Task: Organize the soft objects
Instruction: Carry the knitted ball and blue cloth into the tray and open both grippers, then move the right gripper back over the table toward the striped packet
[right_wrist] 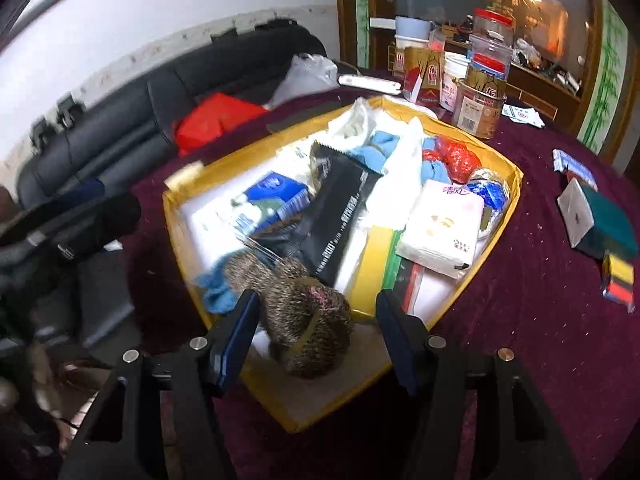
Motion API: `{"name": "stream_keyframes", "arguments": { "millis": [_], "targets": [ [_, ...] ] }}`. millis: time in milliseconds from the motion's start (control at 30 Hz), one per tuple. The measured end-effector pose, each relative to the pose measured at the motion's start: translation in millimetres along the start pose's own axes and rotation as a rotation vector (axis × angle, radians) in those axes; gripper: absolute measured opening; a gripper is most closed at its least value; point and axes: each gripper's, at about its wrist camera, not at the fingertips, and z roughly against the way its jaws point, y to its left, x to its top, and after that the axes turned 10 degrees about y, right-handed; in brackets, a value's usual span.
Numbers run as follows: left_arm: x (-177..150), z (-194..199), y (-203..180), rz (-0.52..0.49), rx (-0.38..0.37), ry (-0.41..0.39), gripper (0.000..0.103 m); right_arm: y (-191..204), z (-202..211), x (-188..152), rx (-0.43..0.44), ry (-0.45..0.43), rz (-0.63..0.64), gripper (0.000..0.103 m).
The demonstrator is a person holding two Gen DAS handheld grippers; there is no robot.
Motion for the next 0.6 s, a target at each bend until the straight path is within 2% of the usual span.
{"name": "stream_keyframes", "arguments": {
  "millis": [67, 167, 267, 600],
  "targets": [
    [0.0, 2.9, -7.9, -0.028, 0.030, -0.012, 0.096, -5.2, 13.2, -4.9, 0.030, -0.035, -0.012, 0.061],
    [-0.9, 3.6, -21.9, -0.060, 0.060, -0.014, 0.098, -15.3, 33.7, -14.6, 0.016, -0.089, -0.040, 0.067],
    [-2.5, 0.3, -37.5, -0.101, 0.080, 0.007, 0.098, -30.9, 47.7, -26.2, 0.015, -0.122, -0.091, 0.068],
    [-11.1, -4.3, -94.2, -0.243, 0.127, 0.040, 0.099, -84.1, 54.0, -63.5, 0.013, -0.111, -0.240, 0.068]
  ]
}}
